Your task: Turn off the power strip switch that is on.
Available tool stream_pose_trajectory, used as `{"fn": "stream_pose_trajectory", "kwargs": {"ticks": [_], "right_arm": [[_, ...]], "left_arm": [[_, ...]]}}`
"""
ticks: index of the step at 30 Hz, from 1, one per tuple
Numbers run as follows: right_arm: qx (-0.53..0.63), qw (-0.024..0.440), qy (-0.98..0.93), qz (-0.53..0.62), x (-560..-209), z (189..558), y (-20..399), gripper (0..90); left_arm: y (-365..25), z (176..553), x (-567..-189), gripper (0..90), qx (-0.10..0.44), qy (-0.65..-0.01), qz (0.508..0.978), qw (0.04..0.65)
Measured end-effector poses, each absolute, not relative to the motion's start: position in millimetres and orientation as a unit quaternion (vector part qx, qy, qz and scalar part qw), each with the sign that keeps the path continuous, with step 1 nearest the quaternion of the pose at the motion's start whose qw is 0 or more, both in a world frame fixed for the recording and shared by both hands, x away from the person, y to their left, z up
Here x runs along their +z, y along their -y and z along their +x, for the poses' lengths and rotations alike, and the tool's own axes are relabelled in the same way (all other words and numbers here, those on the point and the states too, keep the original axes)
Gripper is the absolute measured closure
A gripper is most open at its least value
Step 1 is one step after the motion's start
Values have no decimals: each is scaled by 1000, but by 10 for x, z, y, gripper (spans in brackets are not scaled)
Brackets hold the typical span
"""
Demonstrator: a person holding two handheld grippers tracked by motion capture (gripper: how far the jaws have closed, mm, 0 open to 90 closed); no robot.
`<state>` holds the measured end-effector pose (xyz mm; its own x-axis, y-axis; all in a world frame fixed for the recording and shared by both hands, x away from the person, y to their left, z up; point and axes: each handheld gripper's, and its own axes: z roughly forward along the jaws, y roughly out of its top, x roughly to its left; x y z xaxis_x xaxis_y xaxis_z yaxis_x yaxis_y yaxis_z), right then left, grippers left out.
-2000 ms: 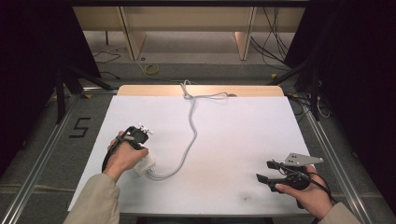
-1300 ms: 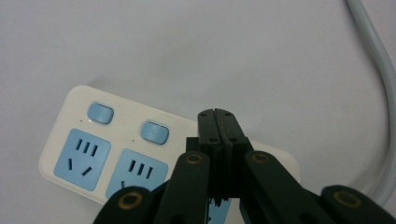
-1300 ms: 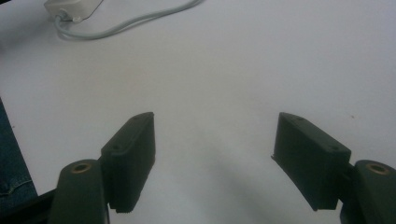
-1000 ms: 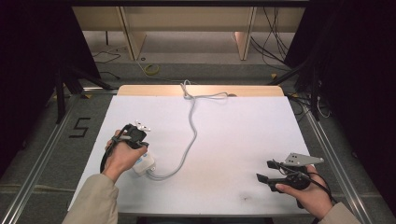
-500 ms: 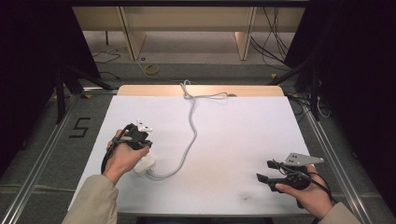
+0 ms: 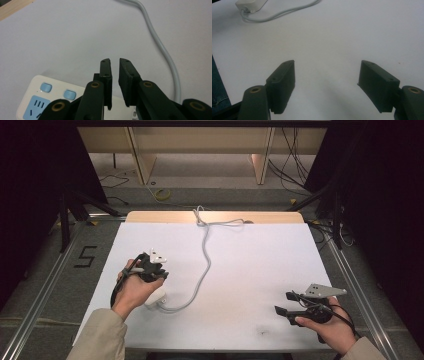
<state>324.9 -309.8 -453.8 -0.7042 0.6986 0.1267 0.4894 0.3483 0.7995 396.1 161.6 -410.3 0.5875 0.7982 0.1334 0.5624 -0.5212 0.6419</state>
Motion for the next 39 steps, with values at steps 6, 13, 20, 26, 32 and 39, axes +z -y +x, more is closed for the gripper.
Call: {"fn": "stream_pose_trajectory", "kwargs": {"ticks": [6,13,20,26,32,39], "right_arm": [[438,120,-812,366,-4538,3249,3102,300],[439,120,-812,366,-4537,3247,3101,300],[439,120,-812,366,-4537,3246,3101,300],[439,120,-812,366,-4537,3247,3101,300],[438,120,-812,366,-4535,3245,3102,300],[439,120,-812,365,-4534,3244,3102,299]], "left_arm": [[-1574,3930,-4118,735,213,-379,851,295],[-1544,3924,-4157,603,216,-362,853,309],[-1510,3909,-4162,494,207,-348,850,336],[-1455,3874,-4155,407,206,-333,846,363],[-1413,3831,-4147,388,198,-320,842,386],[-1364,3750,-4160,323,183,-303,838,416]]}}
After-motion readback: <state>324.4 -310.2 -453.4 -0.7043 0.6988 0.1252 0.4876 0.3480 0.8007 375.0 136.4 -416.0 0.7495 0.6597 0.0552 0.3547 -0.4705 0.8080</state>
